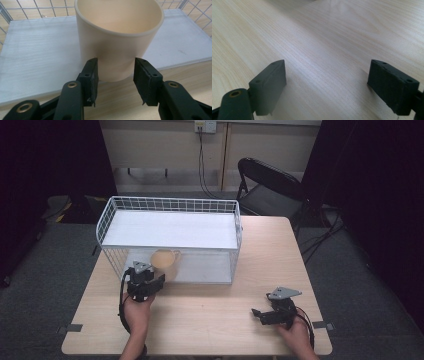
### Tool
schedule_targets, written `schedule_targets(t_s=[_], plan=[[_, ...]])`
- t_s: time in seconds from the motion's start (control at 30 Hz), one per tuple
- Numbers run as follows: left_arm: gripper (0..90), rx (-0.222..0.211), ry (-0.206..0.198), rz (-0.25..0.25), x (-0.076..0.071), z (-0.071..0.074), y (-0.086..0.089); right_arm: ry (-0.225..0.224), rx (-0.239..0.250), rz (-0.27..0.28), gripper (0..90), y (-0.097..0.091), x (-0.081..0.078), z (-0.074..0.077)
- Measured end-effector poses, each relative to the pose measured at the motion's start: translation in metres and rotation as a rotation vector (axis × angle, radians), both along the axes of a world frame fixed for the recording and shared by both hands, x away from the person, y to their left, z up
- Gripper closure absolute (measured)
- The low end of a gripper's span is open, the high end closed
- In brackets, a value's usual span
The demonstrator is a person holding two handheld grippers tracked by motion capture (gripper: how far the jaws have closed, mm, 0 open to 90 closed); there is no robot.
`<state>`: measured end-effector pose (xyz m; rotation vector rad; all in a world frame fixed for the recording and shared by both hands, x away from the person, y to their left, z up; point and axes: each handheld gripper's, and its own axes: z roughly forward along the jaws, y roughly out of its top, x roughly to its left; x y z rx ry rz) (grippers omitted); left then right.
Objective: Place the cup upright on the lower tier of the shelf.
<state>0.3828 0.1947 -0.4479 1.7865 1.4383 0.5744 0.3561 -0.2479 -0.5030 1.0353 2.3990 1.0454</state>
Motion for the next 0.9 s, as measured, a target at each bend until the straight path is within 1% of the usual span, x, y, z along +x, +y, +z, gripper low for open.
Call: schedule_targets(t_s=[0.17,0.2,0.23,0.37,0.53,0.6,0.63,0.7,0.73,0.77,0.8,0.83,0.87,0.9], plan=[[59.3,-0.001,0.000,0.002,0.0022,-0.0007,-0.0012,0.000,0.000,0.000,14.5,0.0000,0.0000,0.0000],[59.3,0.001,-0.002,0.004,0.0029,-0.0017,-0.0024,0.000,0.000,0.000,14.5,0.0000,0.0000,0.0000],[61.8,0.013,0.001,0.002,0.0032,-0.0020,-0.0022,0.000,0.000,0.000,14.5,0.0000,0.0000,0.0000],[64.5,0.012,0.000,0.003,0.0055,-0.0034,-0.0031,0.000,0.000,0.000,14.5,0.0000,0.0000,0.0000],[66.6,0.015,0.008,-0.009,0.0091,-0.0019,-0.0033,0.000,0.000,0.000,14.5,0.0000,0.0000,0.0000],[66.8,0.009,0.007,-0.009,0.0095,-0.0011,-0.0036,0.000,0.000,0.000,14.5,0.0000,0.0000,0.0000],[66.2,0.011,0.008,-0.016,0.0092,-0.0006,-0.0032,0.000,0.000,0.000,14.5,0.0000,-0.0001,0.0000],[61.9,0.001,0.007,-0.013,0.0081,0.0000,-0.0032,0.000,0.000,0.000,14.5,0.0000,0.0000,0.0000],[59.2,-0.015,0.002,-0.010,0.0076,0.0001,-0.0033,0.000,0.000,0.000,14.5,0.0000,-0.0001,0.0000],[56.6,-0.011,0.007,-0.017,0.0072,0.0007,-0.0023,0.000,0.000,0.000,14.5,0.0000,-0.0001,0.0000],[51.7,-0.017,0.010,-0.015,0.0069,0.0011,-0.0019,0.000,0.000,0.000,14.5,0.0000,-0.0001,0.0000],[45.9,-0.022,0.002,-0.012,0.0063,0.0016,-0.0016,0.000,0.000,0.000,14.5,0.0000,0.0000,0.0000],[41.6,-0.019,0.002,-0.018,0.0059,0.0021,-0.0008,0.000,0.000,0.000,14.5,0.0000,-0.0001,0.0000],[40.2,-0.024,0.006,-0.025,0.0058,0.0023,-0.0003,0.000,0.000,0.000,14.5,0.0000,-0.0001,0.0000]])
